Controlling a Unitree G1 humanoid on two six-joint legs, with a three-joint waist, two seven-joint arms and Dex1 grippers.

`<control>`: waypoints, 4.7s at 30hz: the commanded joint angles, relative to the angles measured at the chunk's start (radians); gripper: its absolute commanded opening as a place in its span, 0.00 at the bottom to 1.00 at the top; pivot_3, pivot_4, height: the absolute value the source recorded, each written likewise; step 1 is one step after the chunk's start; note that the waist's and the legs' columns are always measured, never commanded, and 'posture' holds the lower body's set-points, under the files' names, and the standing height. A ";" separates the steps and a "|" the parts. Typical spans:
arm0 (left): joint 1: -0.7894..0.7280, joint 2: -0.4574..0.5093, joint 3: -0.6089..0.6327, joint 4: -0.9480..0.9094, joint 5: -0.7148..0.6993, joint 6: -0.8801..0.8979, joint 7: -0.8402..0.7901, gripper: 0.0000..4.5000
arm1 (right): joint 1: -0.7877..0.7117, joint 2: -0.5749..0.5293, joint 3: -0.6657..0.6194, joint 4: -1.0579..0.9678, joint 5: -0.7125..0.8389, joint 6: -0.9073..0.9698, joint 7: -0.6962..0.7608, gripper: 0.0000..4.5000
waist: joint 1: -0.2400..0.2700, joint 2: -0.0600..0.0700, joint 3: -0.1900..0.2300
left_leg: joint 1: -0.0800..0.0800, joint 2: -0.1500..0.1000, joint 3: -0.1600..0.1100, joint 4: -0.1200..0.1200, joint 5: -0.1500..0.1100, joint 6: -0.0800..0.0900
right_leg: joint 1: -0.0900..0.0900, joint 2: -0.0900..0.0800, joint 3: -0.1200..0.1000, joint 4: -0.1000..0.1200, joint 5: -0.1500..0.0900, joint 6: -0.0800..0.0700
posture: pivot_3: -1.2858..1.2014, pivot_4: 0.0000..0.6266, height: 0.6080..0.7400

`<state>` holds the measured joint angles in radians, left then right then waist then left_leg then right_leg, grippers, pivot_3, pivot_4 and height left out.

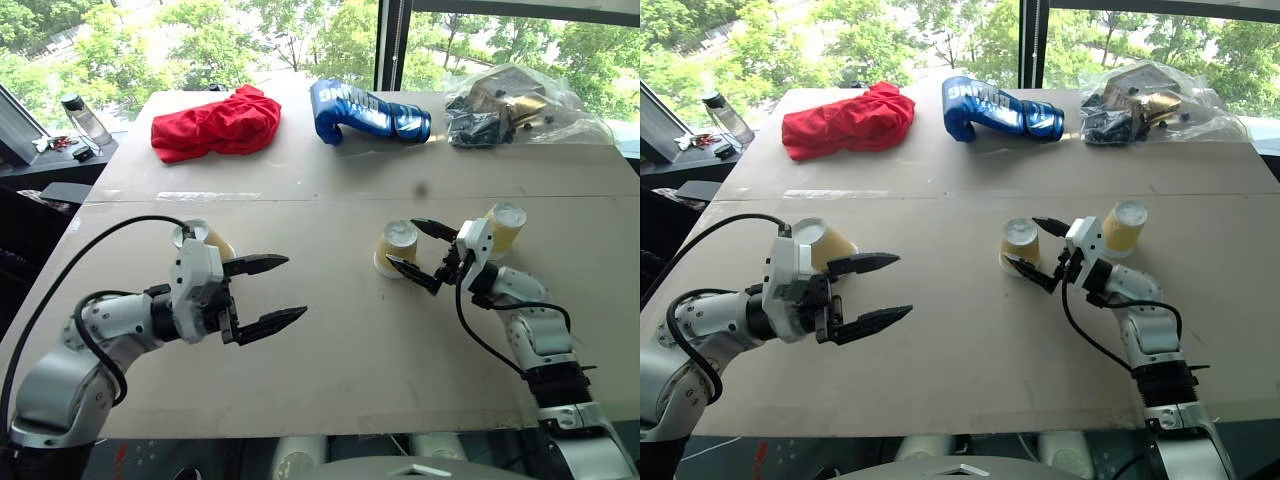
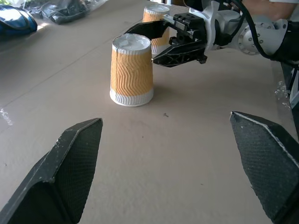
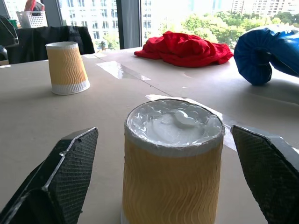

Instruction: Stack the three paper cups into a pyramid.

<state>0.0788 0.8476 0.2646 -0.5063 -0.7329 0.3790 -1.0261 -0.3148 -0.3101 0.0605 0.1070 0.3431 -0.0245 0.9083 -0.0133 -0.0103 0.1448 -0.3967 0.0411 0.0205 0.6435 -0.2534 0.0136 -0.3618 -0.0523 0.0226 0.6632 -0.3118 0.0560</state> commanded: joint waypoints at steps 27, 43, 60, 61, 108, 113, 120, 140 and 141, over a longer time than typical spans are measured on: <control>-0.066 0.024 0.136 0.056 0.001 0.065 0.042 1.00 | -0.305 0.212 0.110 0.350 -0.167 -0.098 -0.072 0.44 | -0.007 -0.001 0.002 | -0.001 0.000 0.001 0.000 0.001 -0.002 | -0.003 0.001 0.001 0.001 0.000 0.000 | 0.52 0.24 1.00; -0.177 -0.020 0.036 0.022 -0.048 0.144 0.092 1.00 | -0.139 0.126 0.029 0.019 -0.124 -0.107 -0.122 0.99 | 0.001 -0.001 0.002 | -0.002 0.001 0.001 0.000 0.000 -0.001 | -0.003 -0.001 0.000 0.001 0.000 0.000 | 0.52 0.24 1.00; -0.489 -0.133 -0.188 0.111 0.019 0.152 0.079 1.00 | -0.003 0.053 -0.256 -0.088 -0.265 -0.167 -0.601 0.99 | -0.006 -0.002 0.003 | -0.002 -0.001 0.002 0.000 0.003 -0.005 | -0.004 0.003 0.003 0.002 0.000 0.001 | 0.52 0.24 1.00; -0.491 -0.133 -0.189 0.110 0.019 0.154 0.077 1.00 | 0.001 0.056 -0.260 -0.089 -0.253 -0.148 -0.610 0.99 | -0.006 -0.002 0.003 | -0.002 -0.001 0.002 0.000 0.003 -0.005 | -0.004 0.003 0.003 0.002 0.000 0.001 | 0.52 0.24 1.00; -0.514 -0.132 -0.222 0.101 0.048 0.177 0.074 1.00 | 0.090 0.124 -0.277 -0.125 -0.103 0.038 -0.679 0.87 | -0.003 -0.002 0.003 | -0.003 -0.001 0.002 0.000 0.003 -0.005 | -0.004 0.003 0.003 0.002 0.000 0.001 | 0.52 0.24 1.00; -0.518 -0.135 -0.225 0.103 0.049 0.177 0.076 1.00 | 0.098 0.123 -0.270 -0.131 -0.102 0.030 -0.666 0.48 | -0.003 -0.002 0.003 | -0.003 -0.001 0.002 0.000 0.003 -0.005 | -0.004 0.003 0.003 0.002 0.000 0.001 | 0.52 0.24 1.00; -0.511 -0.133 -0.219 0.097 0.051 0.172 0.079 1.00 | 0.082 0.116 -0.238 -0.142 -0.100 0.025 -0.624 0.48 | -0.003 -0.002 0.003 | -0.003 -0.001 0.002 0.000 0.003 -0.005 | -0.004 0.003 0.003 0.002 0.000 0.001 | 0.52 0.24 1.00; -0.174 -0.049 -0.018 0.013 0.095 0.148 0.153 1.00 | -0.035 0.170 0.040 -0.094 -0.101 0.122 -0.426 0.48 | -0.006 -0.002 0.003 | -0.003 0.000 0.002 0.000 0.001 -0.002 | -0.005 0.003 0.003 0.003 0.000 0.000 | 0.52 0.24 1.00; -0.161 -0.048 -0.009 0.009 0.099 0.144 0.155 1.00 | -0.041 0.174 0.047 -0.083 -0.103 0.117 -0.419 0.48 | -0.003 -0.003 0.003 | -0.003 0.001 0.002 0.000 0.001 -0.002 | -0.006 0.003 0.003 0.003 0.000 0.000 | 0.52 0.24 1.00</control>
<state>-0.0908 0.7855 0.2095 -0.4548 -0.6393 0.5483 -0.8774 -0.3345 -0.1455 0.0991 0.0348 0.2432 0.1074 0.4717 -0.0164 -0.0128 0.1482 -0.3995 0.0417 0.0223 0.6439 -0.2523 0.0115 -0.3673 -0.0499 0.0254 0.6659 -0.3116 0.0565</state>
